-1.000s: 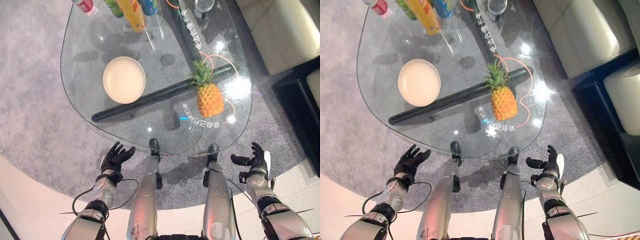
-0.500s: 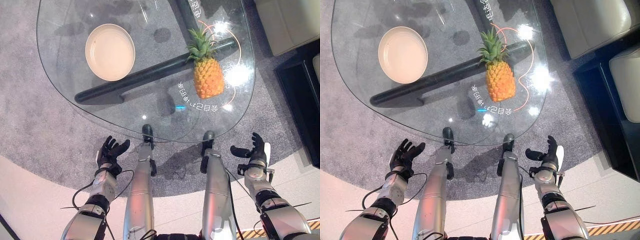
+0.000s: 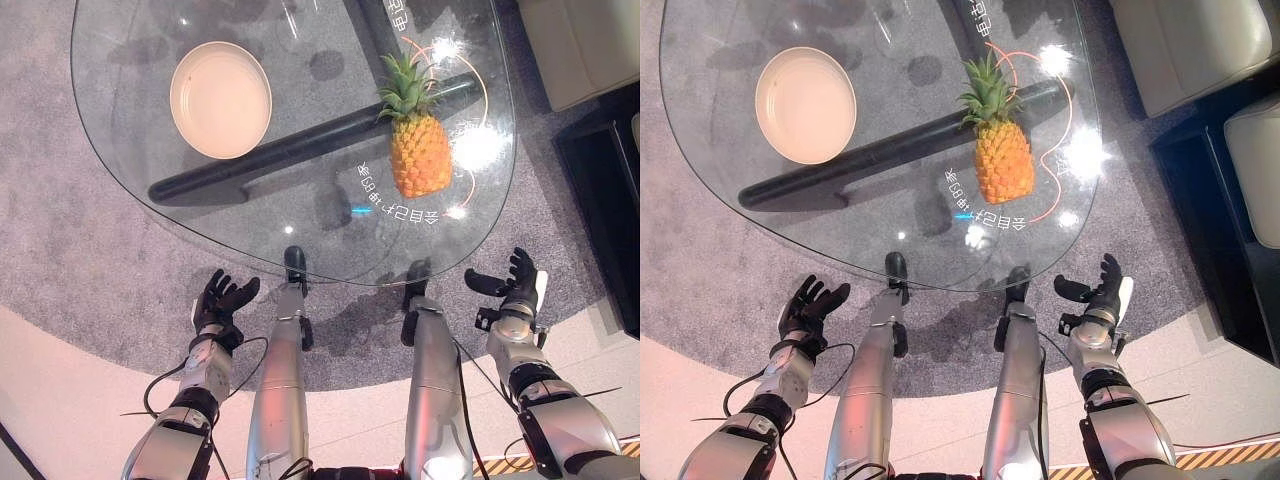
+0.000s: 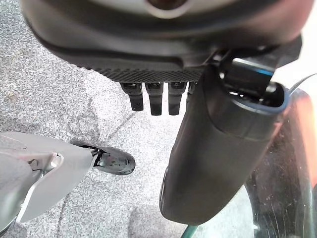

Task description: Pick up the fruit to the plate

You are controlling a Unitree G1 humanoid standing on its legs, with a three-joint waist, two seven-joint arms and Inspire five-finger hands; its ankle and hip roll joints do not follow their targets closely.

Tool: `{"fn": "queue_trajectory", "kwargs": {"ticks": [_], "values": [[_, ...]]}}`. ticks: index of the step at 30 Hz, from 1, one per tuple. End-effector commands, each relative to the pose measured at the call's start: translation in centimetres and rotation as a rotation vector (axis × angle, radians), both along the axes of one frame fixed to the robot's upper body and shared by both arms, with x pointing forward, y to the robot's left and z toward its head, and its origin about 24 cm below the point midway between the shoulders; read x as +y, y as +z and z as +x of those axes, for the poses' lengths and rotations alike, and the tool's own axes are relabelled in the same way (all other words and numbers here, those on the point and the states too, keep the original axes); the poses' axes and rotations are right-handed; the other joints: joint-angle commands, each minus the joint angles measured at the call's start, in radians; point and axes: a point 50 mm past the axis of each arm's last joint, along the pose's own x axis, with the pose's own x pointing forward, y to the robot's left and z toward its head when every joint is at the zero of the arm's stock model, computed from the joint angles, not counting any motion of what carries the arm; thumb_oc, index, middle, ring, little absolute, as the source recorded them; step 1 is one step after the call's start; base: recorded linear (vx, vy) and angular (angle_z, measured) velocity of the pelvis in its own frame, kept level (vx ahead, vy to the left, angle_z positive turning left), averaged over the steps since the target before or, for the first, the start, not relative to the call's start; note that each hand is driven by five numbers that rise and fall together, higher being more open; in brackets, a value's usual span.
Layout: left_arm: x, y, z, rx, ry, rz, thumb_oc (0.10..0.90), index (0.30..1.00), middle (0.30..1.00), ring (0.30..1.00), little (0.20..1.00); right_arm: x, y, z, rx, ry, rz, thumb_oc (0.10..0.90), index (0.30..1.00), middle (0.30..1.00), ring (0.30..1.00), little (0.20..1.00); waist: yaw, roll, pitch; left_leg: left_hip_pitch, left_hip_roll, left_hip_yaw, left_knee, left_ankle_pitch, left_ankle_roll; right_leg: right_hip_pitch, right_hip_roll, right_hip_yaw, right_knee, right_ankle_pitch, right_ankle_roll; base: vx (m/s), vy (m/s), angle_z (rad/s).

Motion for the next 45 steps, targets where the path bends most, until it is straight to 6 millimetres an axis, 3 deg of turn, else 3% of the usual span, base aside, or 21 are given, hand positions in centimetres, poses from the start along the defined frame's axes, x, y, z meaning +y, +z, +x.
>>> {"fn": "queue_trajectory", "kwargs": {"ticks": [1, 6, 11, 13, 19, 31, 45], "values": [[2.6, 0.1, -1.2, 0.008, 0.022, 0.108, 0.800, 0.900, 0.900, 0.900, 0.900, -3.0, 4.9, -0.3, -0.266, -0.109, -0.079, 0.800, 0.900, 0.900, 0.900, 0.900, 0.020, -0.024, -0.018, -0.025, -0.046, 0.003, 0.171, -0.156, 0.022, 0.007, 0.042, -0.036, -0.113, 0.107, -0.006, 0.00, 0.000, 0.00], [2.7, 0.0, -1.5, 0.006, 0.025, 0.111, 0.800, 0.900, 0.900, 0.900, 0.900, -2.9, 8.2, 0.0, -0.432, -0.170, -0.086, 0.800, 0.900, 0.900, 0.900, 0.900, 0.018, -0.029, -0.018, -0.015, -0.046, 0.004, 0.153, -0.149, 0.020, 0.014, 0.043, -0.044, -0.121, 0.108, -0.007, 0.00, 0.000, 0.00], [2.3, -0.2, -1.7, 0.005, 0.024, 0.116, 0.800, 0.900, 0.900, 0.900, 0.900, -1.5, 12.0, 0.2, -0.628, -0.229, -0.132, 0.800, 0.900, 0.900, 0.900, 0.900, 0.014, -0.029, -0.018, -0.010, -0.051, 0.004, 0.135, -0.143, 0.021, 0.018, 0.045, -0.050, -0.134, 0.112, -0.008, 0.00, 0.000, 0.00], [2.0, -0.3, -1.7, 0.001, 0.025, 0.109, 0.800, 0.900, 0.900, 0.900, 0.900, 0.0, 14.2, 0.2, -0.725, -0.189, -0.188, 0.800, 0.900, 0.900, 0.900, 0.900, 0.009, -0.026, -0.018, -0.010, -0.052, 0.005, 0.128, -0.138, 0.023, 0.014, 0.047, -0.048, -0.134, 0.112, -0.007, 0.00, 0.018, 0.01], [1.6, -0.7, -2.0, 0.006, 0.027, 0.091, 0.800, 0.900, 0.900, 0.900, 0.900, 5.4, 17.9, -0.5, -0.891, 0.011, -0.355, 0.800, 0.900, 0.900, 0.900, 0.900, -0.004, -0.025, -0.018, -0.004, -0.054, 0.012, 0.115, -0.129, 0.023, 0.014, 0.048, -0.042, -0.138, 0.105, -0.008, 0.00, 0.055, 0.00], [0.5, -1.7, -2.7, 0.018, 0.014, 0.060, 0.800, 0.900, 0.900, 0.900, 0.900, 12.4, 20.2, -2.0, -0.986, 0.374, -0.562, 0.800, 0.900, 0.900, 0.900, 0.900, -0.014, -0.014, -0.018, 0.022, -0.062, 0.032, 0.094, -0.118, 0.018, 0.033, 0.041, -0.039, -0.151, 0.094, -0.018, 0.01, 0.033, 0.00], [-0.6, -2.3, -2.8, 0.038, -0.016, 0.040, 0.800, 0.900, 0.900, 0.900, 0.900, 16.2, 20.8, -2.4, -0.936, 0.606, -0.563, 0.800, 0.900, 0.900, 0.900, 0.900, -0.007, 0.000, -0.018, 0.049, -0.066, 0.049, 0.071, -0.103, 0.012, 0.054, 0.037, -0.049, -0.150, 0.084, -0.029, 0.01, 0.010, -0.01]]}}
